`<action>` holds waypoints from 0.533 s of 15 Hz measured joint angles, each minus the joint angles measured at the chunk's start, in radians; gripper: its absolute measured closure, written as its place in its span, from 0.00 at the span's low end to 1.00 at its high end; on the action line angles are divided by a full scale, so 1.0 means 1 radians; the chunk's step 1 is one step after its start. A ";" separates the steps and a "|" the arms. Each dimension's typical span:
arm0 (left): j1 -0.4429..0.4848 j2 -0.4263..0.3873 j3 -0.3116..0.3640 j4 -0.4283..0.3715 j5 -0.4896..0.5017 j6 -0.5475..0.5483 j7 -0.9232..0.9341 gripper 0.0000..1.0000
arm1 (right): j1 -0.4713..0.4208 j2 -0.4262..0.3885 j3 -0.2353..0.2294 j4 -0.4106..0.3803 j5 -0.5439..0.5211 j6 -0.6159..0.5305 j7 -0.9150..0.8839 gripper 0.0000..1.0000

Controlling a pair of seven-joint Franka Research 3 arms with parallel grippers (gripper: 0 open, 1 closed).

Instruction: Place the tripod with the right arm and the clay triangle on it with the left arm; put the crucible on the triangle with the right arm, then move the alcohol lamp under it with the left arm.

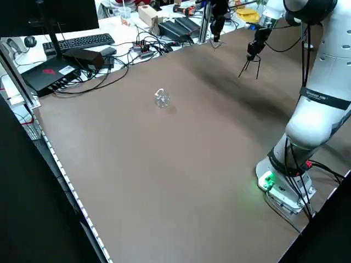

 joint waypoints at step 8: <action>0.010 0.000 0.001 0.019 0.000 0.000 0.000 0.87 | -0.001 -0.010 0.017 0.028 0.005 -0.015 0.000 0.27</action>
